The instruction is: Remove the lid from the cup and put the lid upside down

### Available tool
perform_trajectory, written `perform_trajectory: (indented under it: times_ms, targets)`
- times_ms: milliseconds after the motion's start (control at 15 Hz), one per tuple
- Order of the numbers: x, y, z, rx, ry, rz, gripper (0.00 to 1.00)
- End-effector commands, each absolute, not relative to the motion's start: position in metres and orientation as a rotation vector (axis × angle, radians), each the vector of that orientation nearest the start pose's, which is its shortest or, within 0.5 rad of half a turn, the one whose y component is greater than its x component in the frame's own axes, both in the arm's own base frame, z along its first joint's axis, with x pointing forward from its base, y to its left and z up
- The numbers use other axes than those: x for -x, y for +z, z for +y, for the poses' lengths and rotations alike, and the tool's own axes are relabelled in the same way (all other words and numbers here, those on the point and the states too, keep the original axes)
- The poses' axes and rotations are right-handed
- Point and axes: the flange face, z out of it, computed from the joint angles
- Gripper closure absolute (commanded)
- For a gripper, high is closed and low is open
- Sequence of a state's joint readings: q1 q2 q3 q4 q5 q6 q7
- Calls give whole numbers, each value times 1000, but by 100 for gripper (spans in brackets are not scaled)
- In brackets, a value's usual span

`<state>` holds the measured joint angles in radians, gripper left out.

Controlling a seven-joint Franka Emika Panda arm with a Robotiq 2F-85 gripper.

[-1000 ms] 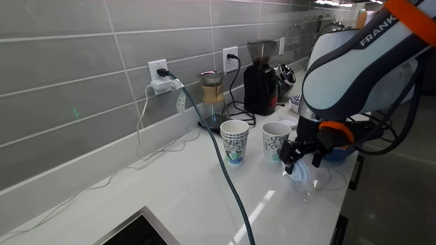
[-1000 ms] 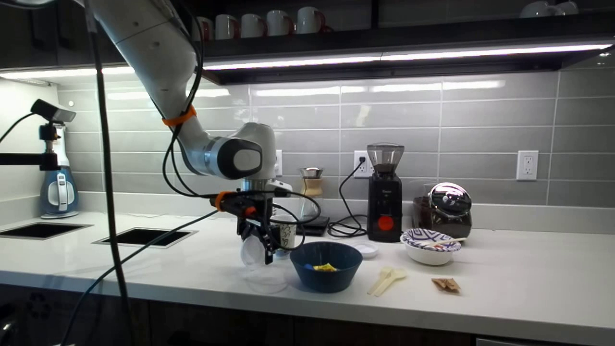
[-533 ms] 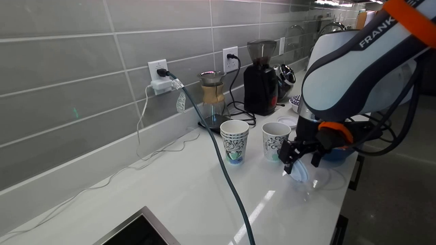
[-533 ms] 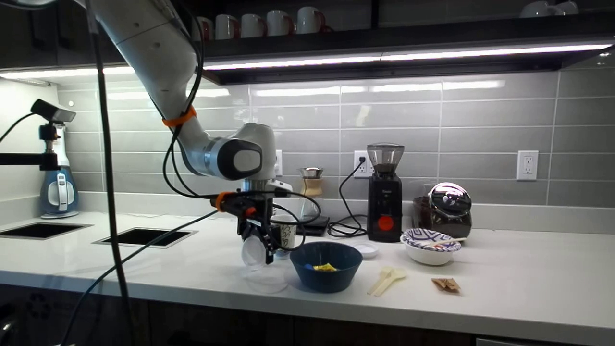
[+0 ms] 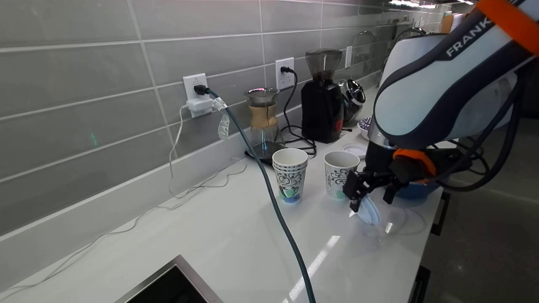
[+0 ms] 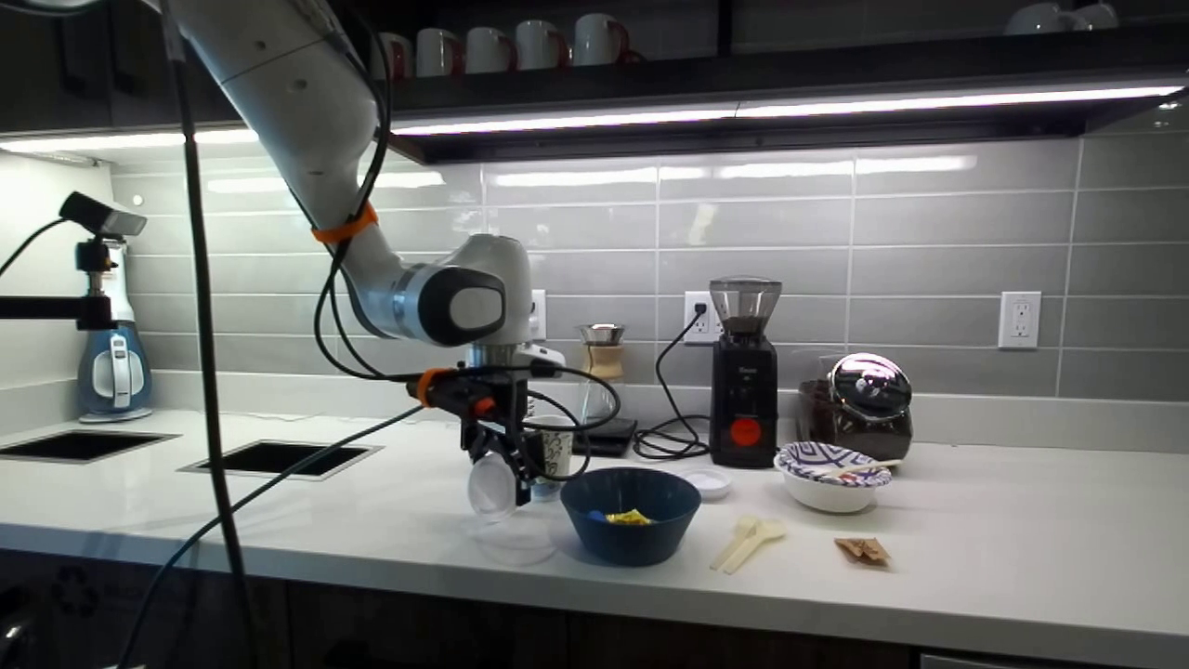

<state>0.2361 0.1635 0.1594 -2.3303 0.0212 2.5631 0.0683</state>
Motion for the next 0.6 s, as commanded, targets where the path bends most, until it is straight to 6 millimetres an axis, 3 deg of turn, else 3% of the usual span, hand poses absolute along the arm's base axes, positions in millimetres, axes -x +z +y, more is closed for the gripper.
perform_trajectory:
  times_ms: [0, 533]
  targets:
    - [-473, 286, 197, 3056, -147, -428, 0]
    - [-452, 295, 177, 3089, -185, -300, 0]
